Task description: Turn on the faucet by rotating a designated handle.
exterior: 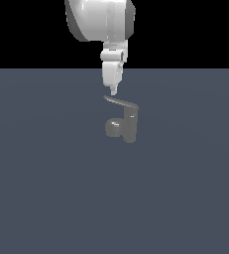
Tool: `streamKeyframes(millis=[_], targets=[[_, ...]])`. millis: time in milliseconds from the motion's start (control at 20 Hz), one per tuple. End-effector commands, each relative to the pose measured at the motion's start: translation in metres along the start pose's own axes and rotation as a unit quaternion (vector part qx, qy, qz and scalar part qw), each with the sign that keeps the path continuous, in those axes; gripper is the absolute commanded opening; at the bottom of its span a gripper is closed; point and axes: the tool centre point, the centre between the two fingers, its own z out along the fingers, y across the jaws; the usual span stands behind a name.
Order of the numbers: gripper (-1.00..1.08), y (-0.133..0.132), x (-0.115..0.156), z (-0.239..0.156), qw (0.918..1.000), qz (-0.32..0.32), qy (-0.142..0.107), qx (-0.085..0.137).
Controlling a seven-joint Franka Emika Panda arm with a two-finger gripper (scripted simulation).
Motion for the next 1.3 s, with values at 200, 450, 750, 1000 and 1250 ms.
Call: streamKeyframes(millis=[200,450,750,1000,1250], targets=[[-1.0,-0.01,-0.003,0.017,0.9994,0.03,0.017,0.009],[-1.0,-0.011,-0.003,0.02,0.9991,0.035,0.02,0.01],[-1.0,-0.004,-0.005,0.02,0.9992,0.034,0.02,0.01],[-1.0,0.008,-0.008,0.021,0.9992,0.034,0.02,0.01],[-1.0,0.02,-0.011,0.021,0.9992,0.035,0.02,0.01]])
